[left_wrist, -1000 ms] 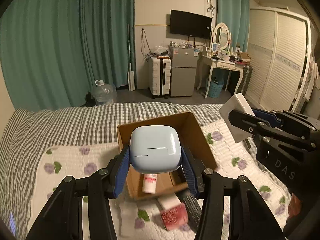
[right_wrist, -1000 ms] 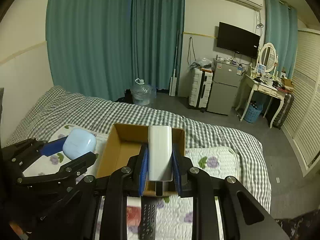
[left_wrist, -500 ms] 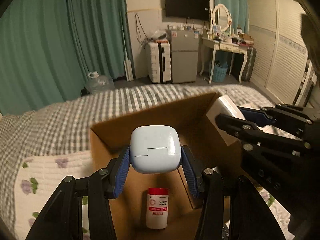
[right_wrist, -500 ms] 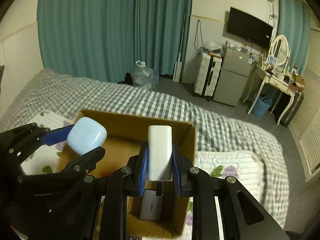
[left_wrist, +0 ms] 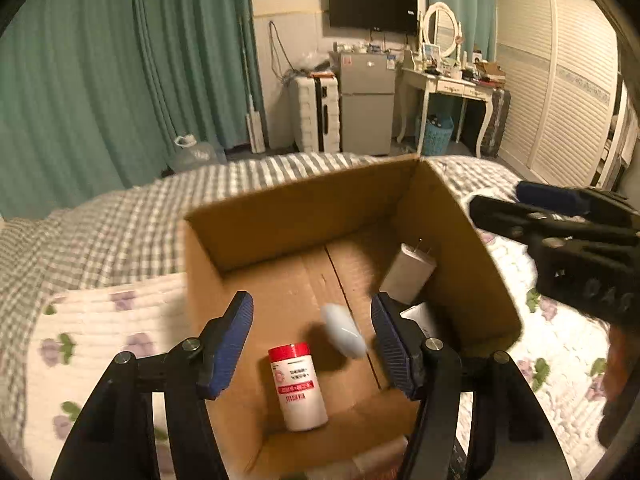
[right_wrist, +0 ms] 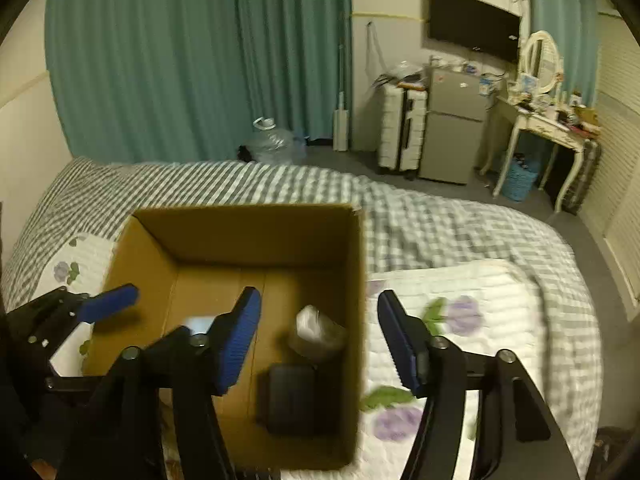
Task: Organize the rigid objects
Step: 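Carry both items over the box and release them inside, then grasp the white cylindrical device with the left gripper while the right grasps the red card case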
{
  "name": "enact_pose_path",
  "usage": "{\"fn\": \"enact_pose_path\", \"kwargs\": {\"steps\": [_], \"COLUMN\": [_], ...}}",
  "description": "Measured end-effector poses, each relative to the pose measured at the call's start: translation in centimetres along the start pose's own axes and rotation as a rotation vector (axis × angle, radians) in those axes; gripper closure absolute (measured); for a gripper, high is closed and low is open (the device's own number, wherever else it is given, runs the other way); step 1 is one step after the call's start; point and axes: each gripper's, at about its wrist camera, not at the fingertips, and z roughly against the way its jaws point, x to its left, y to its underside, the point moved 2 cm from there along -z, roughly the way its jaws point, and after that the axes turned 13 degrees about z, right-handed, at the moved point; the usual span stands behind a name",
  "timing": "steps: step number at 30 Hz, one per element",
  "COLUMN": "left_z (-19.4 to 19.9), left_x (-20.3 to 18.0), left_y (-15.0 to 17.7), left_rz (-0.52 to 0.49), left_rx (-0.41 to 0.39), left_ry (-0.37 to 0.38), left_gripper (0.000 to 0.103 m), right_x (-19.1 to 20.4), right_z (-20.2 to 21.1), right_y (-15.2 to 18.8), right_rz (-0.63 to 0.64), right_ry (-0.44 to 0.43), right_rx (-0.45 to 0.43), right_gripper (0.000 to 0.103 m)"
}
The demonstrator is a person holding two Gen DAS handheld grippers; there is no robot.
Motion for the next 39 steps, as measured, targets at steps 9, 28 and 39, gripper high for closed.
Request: {"fn": "enact_pose_path", "kwargs": {"steps": [9, 28, 39], "left_z": [12.5, 9.2, 0.5], "left_x": [1.5, 9.3, 9.8], "left_y": [-0.3, 12.4, 13.8], "left_rz": [0.057, 0.074, 0.041], "left_rx": [-0.077, 0.046, 0.184], "left_ry": [0.024, -0.076, -0.112], "left_gripper": [0.035, 0.035, 0.035], "right_x": [1.9, 14.1, 13.9], "right_z": [13.2, 8.8, 1.6], "right_y": [-0.6, 11.2, 14.6], "right_rz": [0.062, 0.159, 0.100], "right_ry": [0.064, -0.023, -0.077], "right_rx": [-0.037, 0.170, 0.219], "right_gripper": [0.023, 0.021, 0.021]}}
